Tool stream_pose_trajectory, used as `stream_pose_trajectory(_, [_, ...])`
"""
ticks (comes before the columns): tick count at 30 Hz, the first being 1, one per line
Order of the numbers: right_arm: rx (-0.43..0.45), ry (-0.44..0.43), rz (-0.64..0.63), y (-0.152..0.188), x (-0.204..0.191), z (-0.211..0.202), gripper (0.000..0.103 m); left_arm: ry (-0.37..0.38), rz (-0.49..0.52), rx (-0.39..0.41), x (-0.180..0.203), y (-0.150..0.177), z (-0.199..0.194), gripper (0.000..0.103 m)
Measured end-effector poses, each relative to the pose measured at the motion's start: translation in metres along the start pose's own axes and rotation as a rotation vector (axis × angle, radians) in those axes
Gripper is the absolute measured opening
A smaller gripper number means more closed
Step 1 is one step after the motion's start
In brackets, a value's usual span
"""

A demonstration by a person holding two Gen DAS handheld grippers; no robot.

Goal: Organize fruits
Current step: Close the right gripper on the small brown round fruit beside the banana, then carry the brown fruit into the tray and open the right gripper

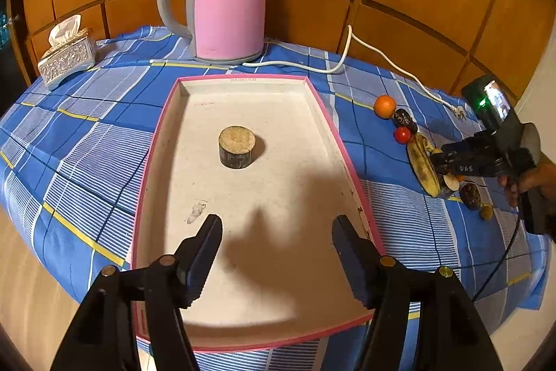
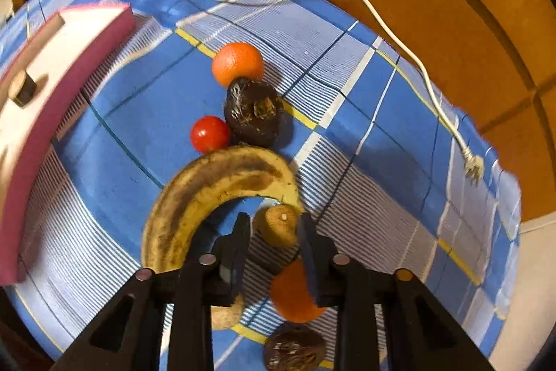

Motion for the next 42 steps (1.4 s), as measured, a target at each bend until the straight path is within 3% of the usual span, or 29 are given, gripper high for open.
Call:
stream_pose_trajectory(4, [-0.043,0.034,-0.025,0.003,0.002,0.012,0.028,-0.004,0.004,0.017,-0.002,0.0,-0.006,0.067])
stream_pose_trajectory(12, [-0.008,0.057,-0.003,0.013,-0.003,-0.001,0.025,-0.007,-0.011,0.033,-0.006,0.0,-0.013,0.067])
stream_pose_trajectory(22, [0.114,0.006,0.11,0.011,-0.005,-0.042,0.025,-0.001,-0.018,0.049,-0.005,0.0,-0.017,0.067])
stream_pose_trajectory(30, [0.215,-0.189,0.077,-0.012,-0.059,-0.08,0.025,-0.012,-0.045,0.04,-0.012,0.002,-0.015,0.067])
stream_pose_trajectory(38, [0.232,-0.389,-0.014,-0.042,-0.144,-0.091,0.025,-0.029,-0.073,0.035,-0.022,0.004,-0.013,0.067])
stream_pose_trajectory(42, [0.229,-0.427,-0.016,-0.064,-0.174,-0.086,0.025,-0.036,-0.075,0.038,-0.025,0.004,-0.014,0.066])
Point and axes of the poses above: each gripper's, at about its wrist camera, not at the fingertips, and z roughly the way its jaws point, x to its right, y to its underside, the point moved 5 cm from there along z, roughly the way its jaws point, and after that the axes turned 5 degrees about x, right-handed, at the moved point
